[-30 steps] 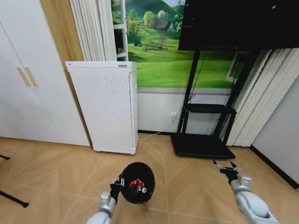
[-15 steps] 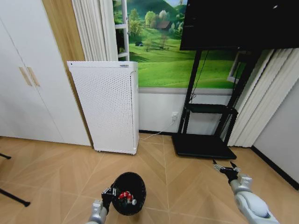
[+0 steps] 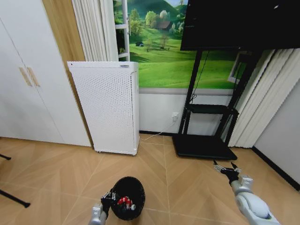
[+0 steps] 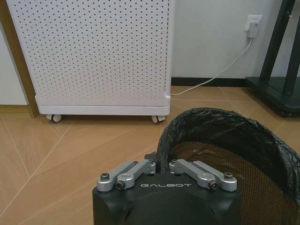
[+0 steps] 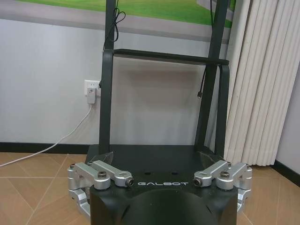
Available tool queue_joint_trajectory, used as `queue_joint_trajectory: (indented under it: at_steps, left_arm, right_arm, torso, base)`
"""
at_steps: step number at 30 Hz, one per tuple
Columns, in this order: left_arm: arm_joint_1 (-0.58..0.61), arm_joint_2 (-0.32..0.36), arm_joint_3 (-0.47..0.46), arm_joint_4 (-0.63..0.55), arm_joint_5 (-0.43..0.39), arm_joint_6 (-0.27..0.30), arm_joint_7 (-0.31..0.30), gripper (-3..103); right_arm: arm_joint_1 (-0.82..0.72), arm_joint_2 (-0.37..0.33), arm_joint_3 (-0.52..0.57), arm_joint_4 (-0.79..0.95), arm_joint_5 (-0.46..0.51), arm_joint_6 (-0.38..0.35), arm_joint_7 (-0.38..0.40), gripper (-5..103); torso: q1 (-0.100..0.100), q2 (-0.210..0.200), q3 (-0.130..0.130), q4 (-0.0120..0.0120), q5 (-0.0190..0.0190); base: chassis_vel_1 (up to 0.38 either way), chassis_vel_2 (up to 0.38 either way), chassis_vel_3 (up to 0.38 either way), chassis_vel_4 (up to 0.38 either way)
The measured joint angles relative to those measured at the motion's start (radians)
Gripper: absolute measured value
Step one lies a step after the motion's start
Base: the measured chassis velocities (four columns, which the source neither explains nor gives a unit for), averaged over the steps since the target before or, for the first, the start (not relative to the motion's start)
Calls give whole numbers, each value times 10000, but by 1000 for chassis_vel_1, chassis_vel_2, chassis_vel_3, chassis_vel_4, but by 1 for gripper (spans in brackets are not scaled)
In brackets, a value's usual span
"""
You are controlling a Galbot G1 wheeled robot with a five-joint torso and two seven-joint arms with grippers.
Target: Pick up the trash bin and place the garbage on the floor into it.
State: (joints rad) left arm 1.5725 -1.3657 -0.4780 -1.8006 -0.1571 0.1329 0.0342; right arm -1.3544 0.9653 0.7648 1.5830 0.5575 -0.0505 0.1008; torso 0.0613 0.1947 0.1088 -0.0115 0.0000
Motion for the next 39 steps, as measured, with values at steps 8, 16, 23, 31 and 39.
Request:
queue_joint_trajectory:
  at_steps: [8, 16, 23, 31, 39]
  left_arm:
    - [40, -82, -148, 33, 62, -155, 153, 36]
    - [79, -1, -261, -293, 23, -146, 167, 64]
    - [195, 265, -397, -1050, -196, 102, 177, 92]
    - [39, 853, -1069, -1829, -663, 166, 243, 100]
    - [-1221, 1394, -1617, -1783, -2485, 80, -74, 100]
  right_arm:
    - [0, 0, 0, 0, 0, 0, 0, 100]
    - [0, 0, 0, 0, 0, 0, 0, 100]
    - [0, 0, 0, 0, 0, 0, 0, 100]
    - [0, 0, 0, 0, 0, 0, -1, 100]
    - [-1, 0, 0, 0, 0, 0, -1, 100]
  torso:
    - [0, 0, 0, 0, 1]
    - [0, 0, 0, 0, 0]
    - [0, 0, 0, 0, -1]
    - [0, 0, 0, 0, -1]
    - [0, -1, 1, 0, -1]
  base:
    - [0, 0, 0, 0]
    - [0, 0, 0, 0]
    - [0, 0, 0, 0]
    - [0, 0, 0, 0]
    - [0, 0, 0, 0]
